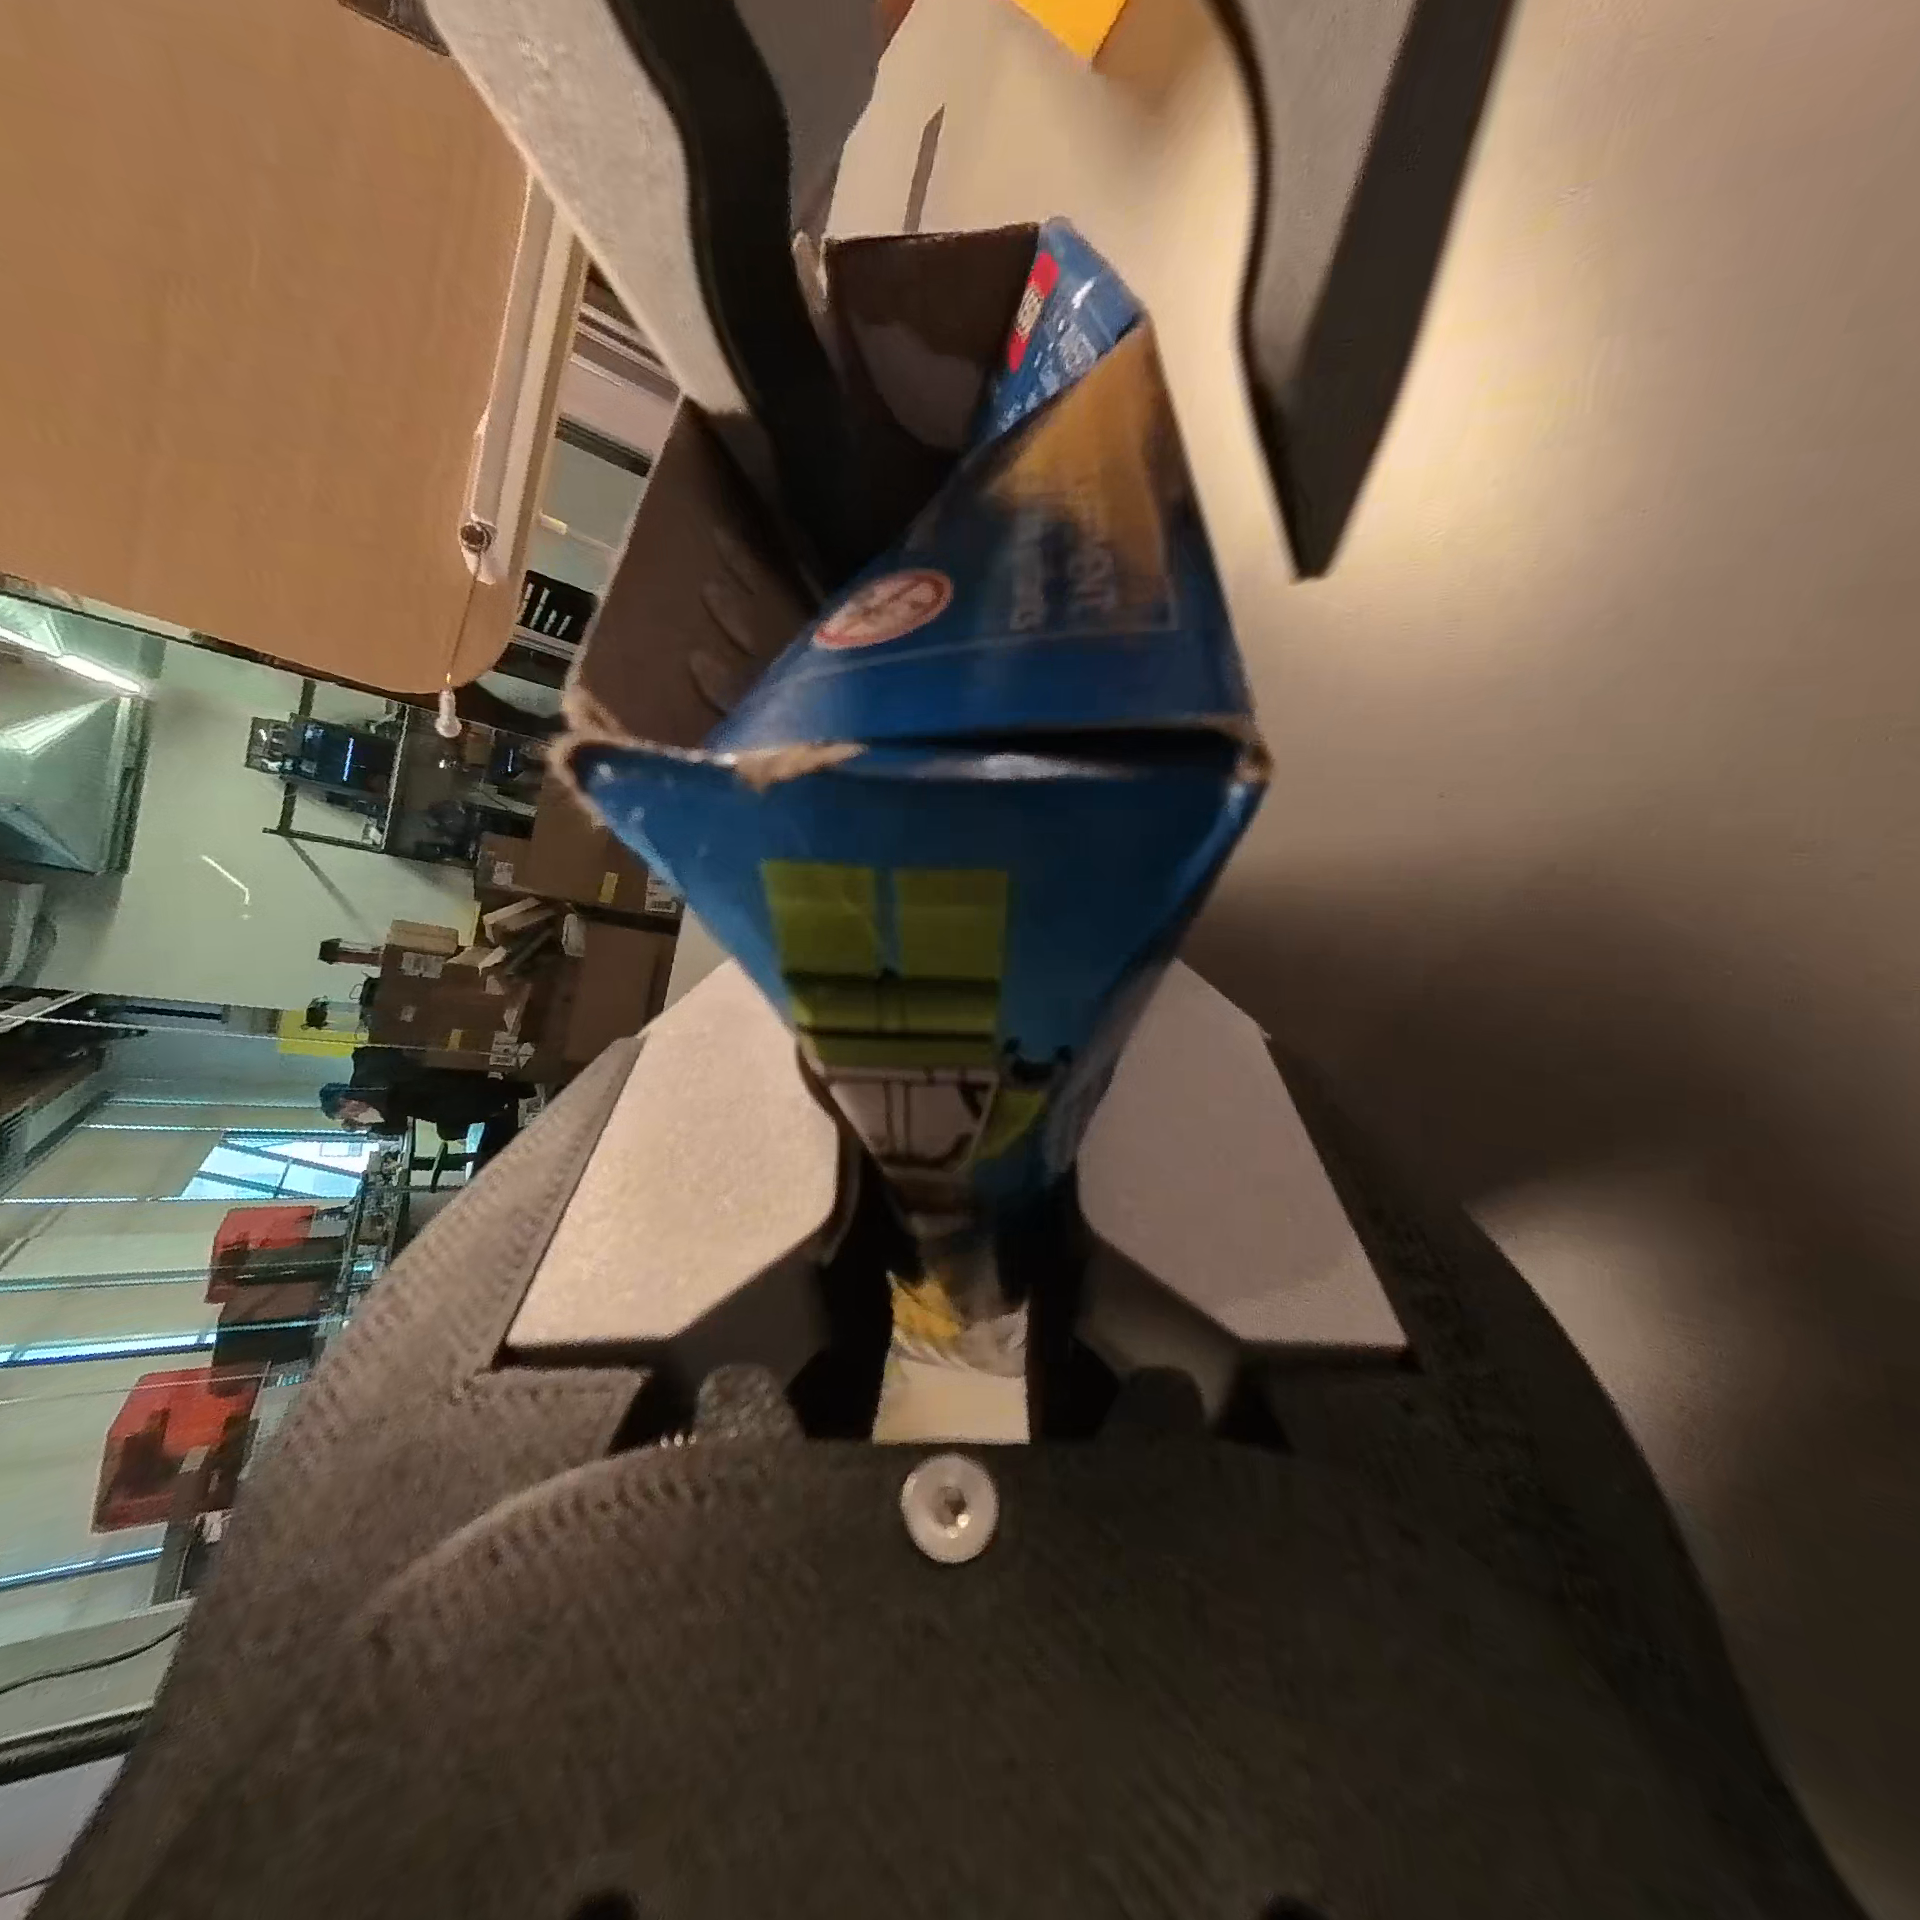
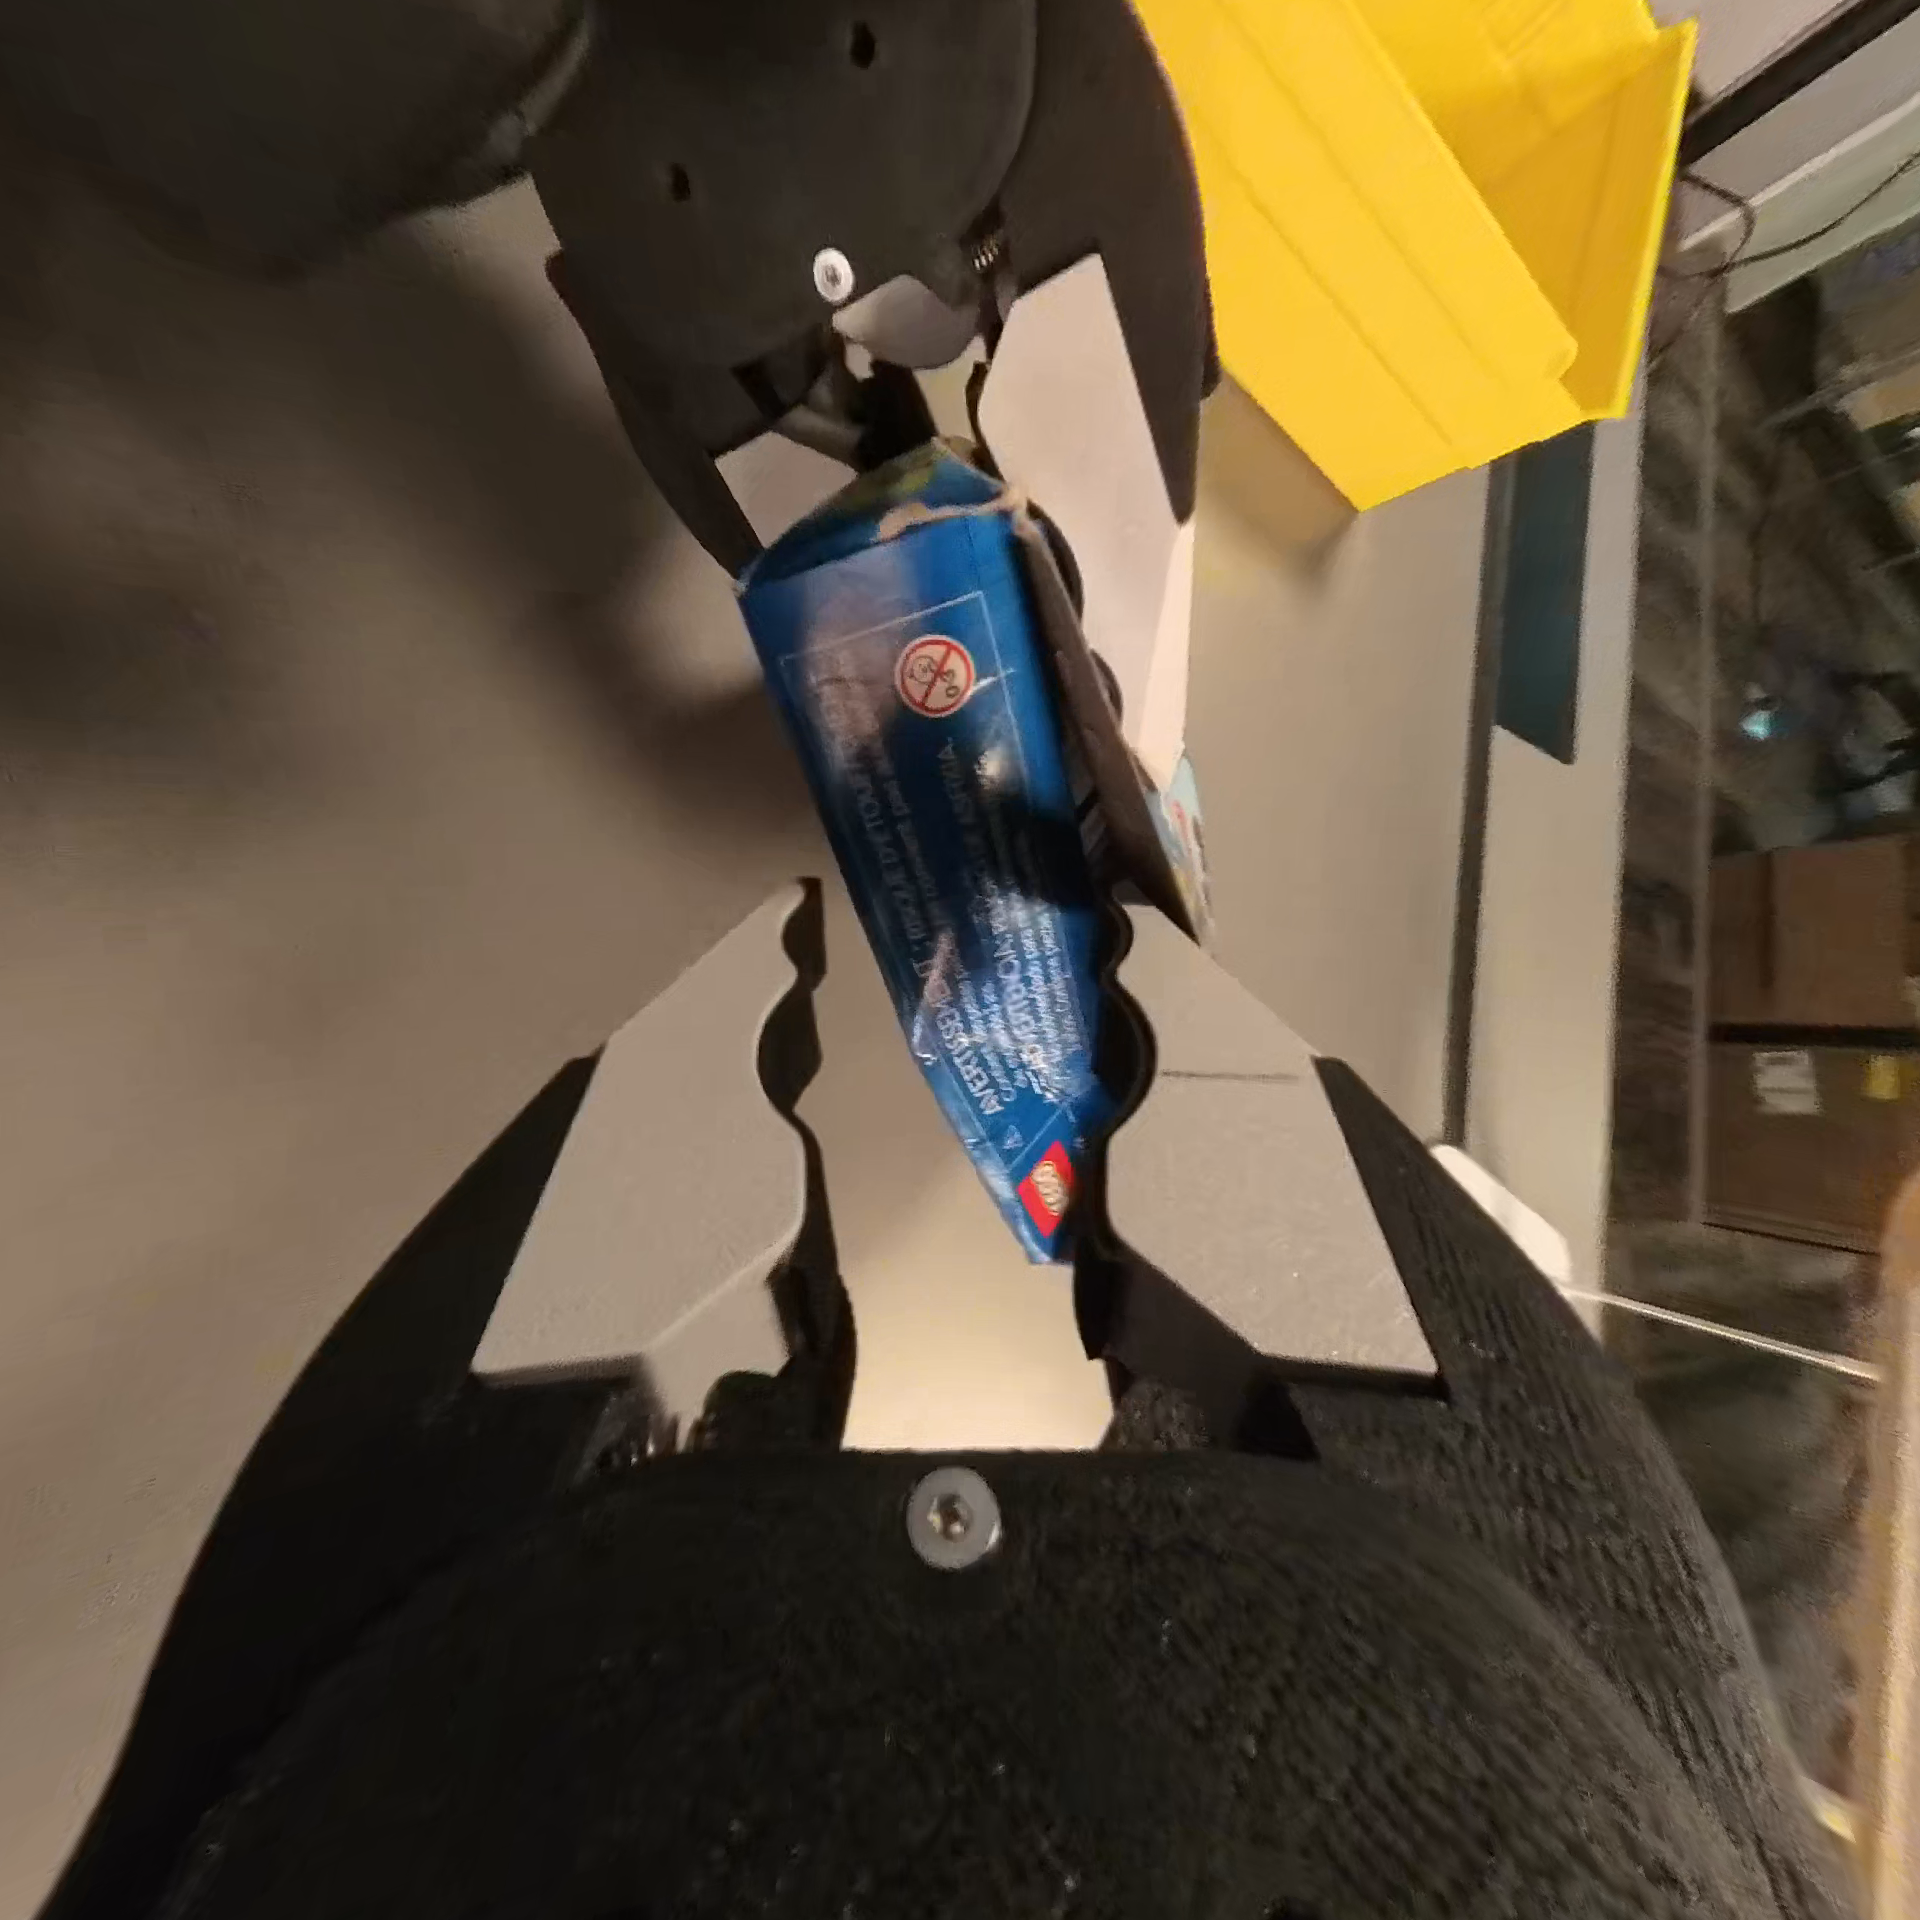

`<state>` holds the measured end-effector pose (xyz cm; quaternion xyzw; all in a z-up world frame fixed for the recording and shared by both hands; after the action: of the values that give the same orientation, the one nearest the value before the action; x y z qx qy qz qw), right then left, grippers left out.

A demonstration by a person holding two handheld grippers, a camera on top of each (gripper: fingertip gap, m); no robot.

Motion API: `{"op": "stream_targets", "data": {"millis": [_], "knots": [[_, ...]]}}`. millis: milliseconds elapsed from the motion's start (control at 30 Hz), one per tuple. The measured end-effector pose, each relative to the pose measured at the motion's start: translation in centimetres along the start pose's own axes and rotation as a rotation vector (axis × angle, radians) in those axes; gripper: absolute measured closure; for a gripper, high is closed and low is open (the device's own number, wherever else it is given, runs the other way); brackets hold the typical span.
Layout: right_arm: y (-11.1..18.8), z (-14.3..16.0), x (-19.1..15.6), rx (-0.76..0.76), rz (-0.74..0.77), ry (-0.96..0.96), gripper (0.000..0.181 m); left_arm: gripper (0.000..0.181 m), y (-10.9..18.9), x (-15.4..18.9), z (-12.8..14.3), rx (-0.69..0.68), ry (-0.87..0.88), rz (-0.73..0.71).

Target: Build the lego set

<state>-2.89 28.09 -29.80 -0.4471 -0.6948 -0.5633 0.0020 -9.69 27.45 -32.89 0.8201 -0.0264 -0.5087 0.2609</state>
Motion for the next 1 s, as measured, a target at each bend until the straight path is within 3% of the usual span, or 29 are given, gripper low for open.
{"op": "stream_targets", "data": {"millis": [333, 500, 733, 800, 900, 1000], "knots": [[2.0, 0.7, 0.0, 0.074, -0.016, 0.023, 0.140, 0.149, 0.1, 0.2, -0.3, -0.042, 0.038, 0.017], [4.7, 1.0, 0.3, 0.186, -0.014, -0.009, 0.163, 0.149, 0.1, 0.1, 0.1, -0.044, 0.079, 0.025], [7.1, 1.6, -1.7, 0.230, -0.185, -0.048, 0.166, 0.149, 0.1, -0.1, 0.3, -0.041, 0.115, 0.036], [7.6, 1.3, -1.0, 0.283, -0.147, -0.063, 0.154, 0.149, 0.1, 0.0, 0.3, -0.034, 0.098, 0.036], [7.4, 0.4, 0.5, 0.361, -0.024, -0.062, 0.114, 0.149, 0.1, 0.2, 0.1, -0.033, 0.040, 0.024], [4.7, -0.3, 0.3, 0.294, -0.028, -0.044, 0.083, 0.148, 0.1, 0.4, -0.1, -0.040, -0.014, 0.014]]}}
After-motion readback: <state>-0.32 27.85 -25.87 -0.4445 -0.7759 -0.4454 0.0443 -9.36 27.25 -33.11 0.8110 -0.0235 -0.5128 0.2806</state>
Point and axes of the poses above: each gripper's, where its closed fingertips meet, y back along the fingers, z out of its underside, x = y × z across the jaws, the point moved 3 cm from there along y, back along the fingers, and after that the axes turned 11 degrees about -x, right-handed, at the moved point
